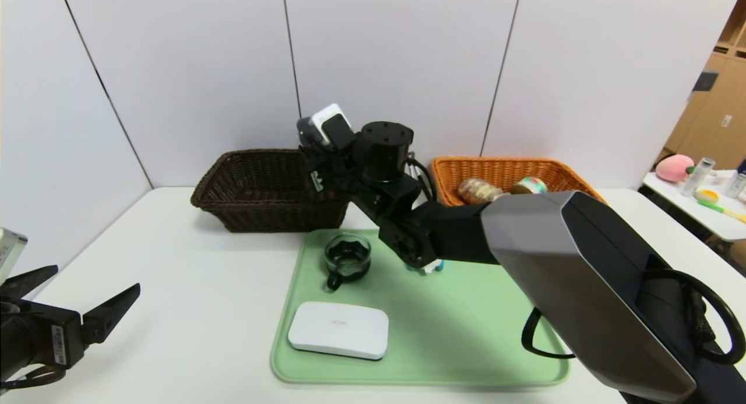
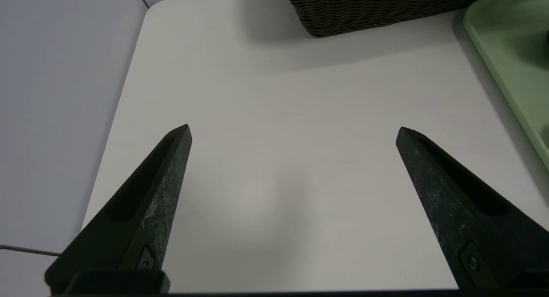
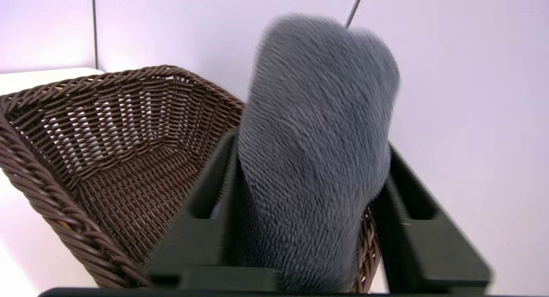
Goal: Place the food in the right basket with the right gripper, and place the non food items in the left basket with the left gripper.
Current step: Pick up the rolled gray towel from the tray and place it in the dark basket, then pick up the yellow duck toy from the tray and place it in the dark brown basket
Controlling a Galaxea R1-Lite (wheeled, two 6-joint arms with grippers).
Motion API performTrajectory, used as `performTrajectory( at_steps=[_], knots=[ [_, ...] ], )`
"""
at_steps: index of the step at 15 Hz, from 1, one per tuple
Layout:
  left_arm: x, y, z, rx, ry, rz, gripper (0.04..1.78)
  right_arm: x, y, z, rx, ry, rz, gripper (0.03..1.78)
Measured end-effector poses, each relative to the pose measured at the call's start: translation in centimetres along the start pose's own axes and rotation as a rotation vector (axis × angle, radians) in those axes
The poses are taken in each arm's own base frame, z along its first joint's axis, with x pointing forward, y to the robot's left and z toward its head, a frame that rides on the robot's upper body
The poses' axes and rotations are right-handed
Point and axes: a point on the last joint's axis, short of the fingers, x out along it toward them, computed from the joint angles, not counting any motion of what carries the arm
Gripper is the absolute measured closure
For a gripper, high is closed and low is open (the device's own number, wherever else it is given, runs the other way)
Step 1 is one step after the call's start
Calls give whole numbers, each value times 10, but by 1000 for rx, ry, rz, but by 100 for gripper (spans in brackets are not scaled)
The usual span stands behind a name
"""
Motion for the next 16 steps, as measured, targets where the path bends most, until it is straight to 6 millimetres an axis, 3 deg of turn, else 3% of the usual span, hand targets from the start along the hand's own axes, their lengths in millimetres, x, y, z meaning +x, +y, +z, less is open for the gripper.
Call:
performTrajectory(
  at_steps=[4, 10, 16],
  knots=[
    [0, 0, 0, 0, 0, 0, 13, 0, 0, 0, 8, -7, -1, 55],
    [0, 0, 1, -1, -2, 1, 13, 1, -5, 1, 7, -31, 4, 31],
    [1, 0, -1, -6, 4, -2, 13, -5, -48, 30, -2, -113, -101, 20]
  ],
)
